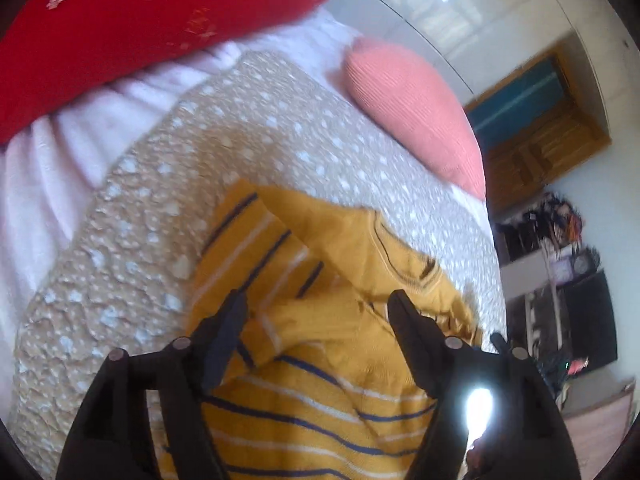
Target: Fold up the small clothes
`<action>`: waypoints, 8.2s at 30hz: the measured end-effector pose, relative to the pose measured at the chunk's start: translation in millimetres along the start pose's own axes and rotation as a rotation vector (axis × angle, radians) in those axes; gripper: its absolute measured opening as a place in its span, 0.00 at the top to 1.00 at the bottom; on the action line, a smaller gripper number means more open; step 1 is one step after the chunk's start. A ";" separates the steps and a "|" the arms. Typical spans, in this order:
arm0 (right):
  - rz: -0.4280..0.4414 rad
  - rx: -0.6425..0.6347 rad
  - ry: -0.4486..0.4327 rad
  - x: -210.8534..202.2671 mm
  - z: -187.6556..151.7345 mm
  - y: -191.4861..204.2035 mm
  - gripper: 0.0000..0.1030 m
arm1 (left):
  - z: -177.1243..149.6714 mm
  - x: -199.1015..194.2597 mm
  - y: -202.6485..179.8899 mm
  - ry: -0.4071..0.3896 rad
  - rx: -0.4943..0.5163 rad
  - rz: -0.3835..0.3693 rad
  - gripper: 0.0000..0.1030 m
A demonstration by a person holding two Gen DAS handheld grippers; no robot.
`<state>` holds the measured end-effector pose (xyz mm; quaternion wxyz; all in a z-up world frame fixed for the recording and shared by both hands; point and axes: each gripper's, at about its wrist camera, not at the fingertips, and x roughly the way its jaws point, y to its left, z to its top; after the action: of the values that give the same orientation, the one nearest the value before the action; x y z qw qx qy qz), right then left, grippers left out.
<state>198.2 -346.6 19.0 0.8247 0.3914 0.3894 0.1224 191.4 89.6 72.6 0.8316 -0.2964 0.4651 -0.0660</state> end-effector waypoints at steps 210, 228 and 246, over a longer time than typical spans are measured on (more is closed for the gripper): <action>-0.303 -0.400 -0.166 -244.6 -239.8 -39.3 0.26 | -346.4 -148.0 -120.2 -0.380 0.666 0.343 0.00; -0.350 -0.485 -0.061 -201.8 -262.5 -16.5 0.22 | -346.5 -129.6 -95.0 -0.271 0.634 0.379 0.00; -0.374 -0.492 -0.043 -189.4 -266.8 -20.9 0.20 | -351.3 -102.1 -79.1 -0.137 0.607 0.336 0.00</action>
<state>-127.2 -309.7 2.8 0.9110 0.1042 0.3958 0.0506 -137.9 -87.1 53.8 0.9103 0.0410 0.4096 -0.0435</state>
